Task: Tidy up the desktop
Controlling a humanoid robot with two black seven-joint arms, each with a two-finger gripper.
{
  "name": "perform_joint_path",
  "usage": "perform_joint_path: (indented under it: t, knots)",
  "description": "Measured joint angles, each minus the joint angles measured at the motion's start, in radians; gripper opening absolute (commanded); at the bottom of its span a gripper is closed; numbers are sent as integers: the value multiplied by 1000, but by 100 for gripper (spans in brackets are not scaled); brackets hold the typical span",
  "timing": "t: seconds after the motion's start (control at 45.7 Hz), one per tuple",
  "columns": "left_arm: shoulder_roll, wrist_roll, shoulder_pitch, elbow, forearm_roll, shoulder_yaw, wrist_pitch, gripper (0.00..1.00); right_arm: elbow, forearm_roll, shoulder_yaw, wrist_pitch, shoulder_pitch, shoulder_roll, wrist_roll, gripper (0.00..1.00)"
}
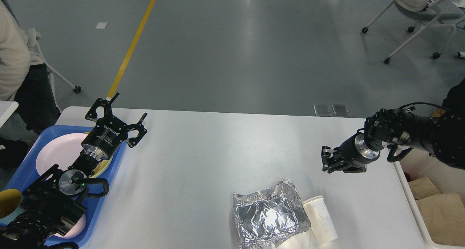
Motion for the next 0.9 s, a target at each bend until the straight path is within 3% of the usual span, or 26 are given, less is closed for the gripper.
perform_joint_path:
  t: [0.131, 0.504, 0.701, 0.898]
  knots:
    - [0, 0, 0, 0, 0, 0, 0, 97, -12, -132, -27, -9, 30, 1, 0, 84]
    - [0, -1, 0, 0, 0, 0, 0, 97, -9, -466, -72, -6, 63, -9, 2, 84]
    - [0, -1, 0, 0, 0, 0, 0, 97, 100, -623, -84, -3, 95, -23, 0, 84]
    - [0, -1, 0, 0, 0, 0, 0, 97, 287, -672, -84, 4, 245, -31, -3, 84]
